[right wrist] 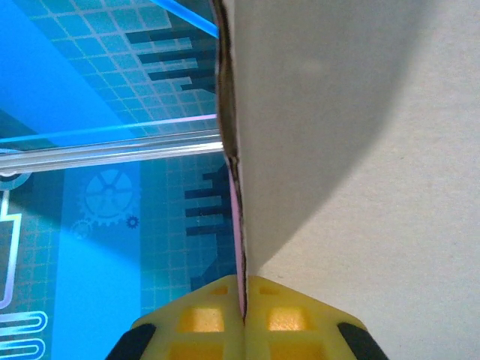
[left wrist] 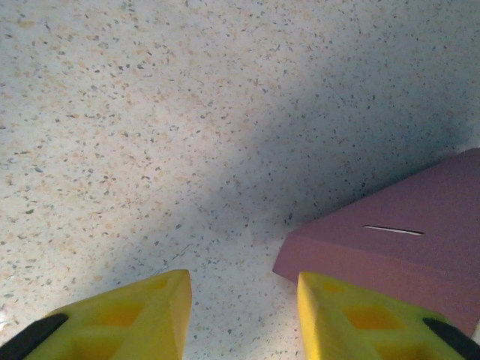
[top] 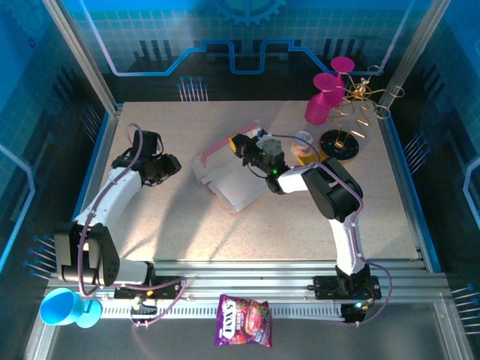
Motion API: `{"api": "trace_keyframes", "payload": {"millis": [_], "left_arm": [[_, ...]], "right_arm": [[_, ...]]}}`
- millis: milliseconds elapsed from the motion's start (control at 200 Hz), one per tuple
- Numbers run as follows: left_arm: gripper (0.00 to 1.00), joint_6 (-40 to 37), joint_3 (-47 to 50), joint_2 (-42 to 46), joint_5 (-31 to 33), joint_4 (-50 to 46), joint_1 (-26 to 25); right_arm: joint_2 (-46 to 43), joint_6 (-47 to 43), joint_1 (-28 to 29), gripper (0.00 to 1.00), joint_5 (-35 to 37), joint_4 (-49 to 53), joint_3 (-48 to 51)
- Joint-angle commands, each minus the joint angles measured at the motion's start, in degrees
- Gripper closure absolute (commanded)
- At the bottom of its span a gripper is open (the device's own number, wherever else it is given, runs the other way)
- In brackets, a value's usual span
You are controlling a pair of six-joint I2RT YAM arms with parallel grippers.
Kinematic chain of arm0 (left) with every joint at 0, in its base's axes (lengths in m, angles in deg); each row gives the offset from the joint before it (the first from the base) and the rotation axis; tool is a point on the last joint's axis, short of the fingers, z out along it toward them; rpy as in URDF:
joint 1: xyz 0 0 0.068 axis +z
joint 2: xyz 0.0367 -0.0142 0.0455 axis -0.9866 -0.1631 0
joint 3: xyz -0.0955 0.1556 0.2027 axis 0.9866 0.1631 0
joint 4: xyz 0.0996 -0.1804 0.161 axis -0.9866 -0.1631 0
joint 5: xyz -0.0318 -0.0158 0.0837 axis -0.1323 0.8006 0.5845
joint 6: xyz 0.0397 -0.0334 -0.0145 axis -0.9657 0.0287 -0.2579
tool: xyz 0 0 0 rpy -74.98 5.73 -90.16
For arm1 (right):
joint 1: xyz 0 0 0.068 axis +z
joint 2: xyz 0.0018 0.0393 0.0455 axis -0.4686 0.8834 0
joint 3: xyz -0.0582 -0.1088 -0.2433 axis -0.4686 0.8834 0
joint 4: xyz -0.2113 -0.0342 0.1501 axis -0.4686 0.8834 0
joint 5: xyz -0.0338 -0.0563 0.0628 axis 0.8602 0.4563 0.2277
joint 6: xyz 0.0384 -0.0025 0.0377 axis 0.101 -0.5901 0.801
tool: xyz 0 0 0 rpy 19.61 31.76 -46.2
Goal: Fold the paper box
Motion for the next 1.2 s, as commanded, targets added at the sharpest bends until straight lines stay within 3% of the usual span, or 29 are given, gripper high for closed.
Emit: {"api": "trace_keyframes", "payload": {"millis": [0,405,535,630,1196], "left_arm": [[0.59,-2.1,0.4,-0.4,-2.9,1.5,0.6],[0.59,-2.9,2.3,-2.9,-6.8,4.5,0.8],[0.73,-6.4,3.2,-5.1,-9.6,6.0,0.3],[0.76,-9.8,3.3,-7.4,-8.0,5.6,-1.2],[0.68,-16.9,5.6,-12.4,-6.6,13.7,-8.0]], "right_arm": [[1.3,-1.7,0.3,1.00,-1.3,-6.2,2.0],[1.0,-1.7,0.1,1.00,-2.6,-11.4,8.7],[1.3,-1.8,-0.2,1.00,-3.3,-10.6,7.8],[1.8,-1.8,-0.2,1.00,-3.9,-9.6,6.5],[2.9,-1.4,-0.2,1.00,-4.3,-8.2,4.2]]}}
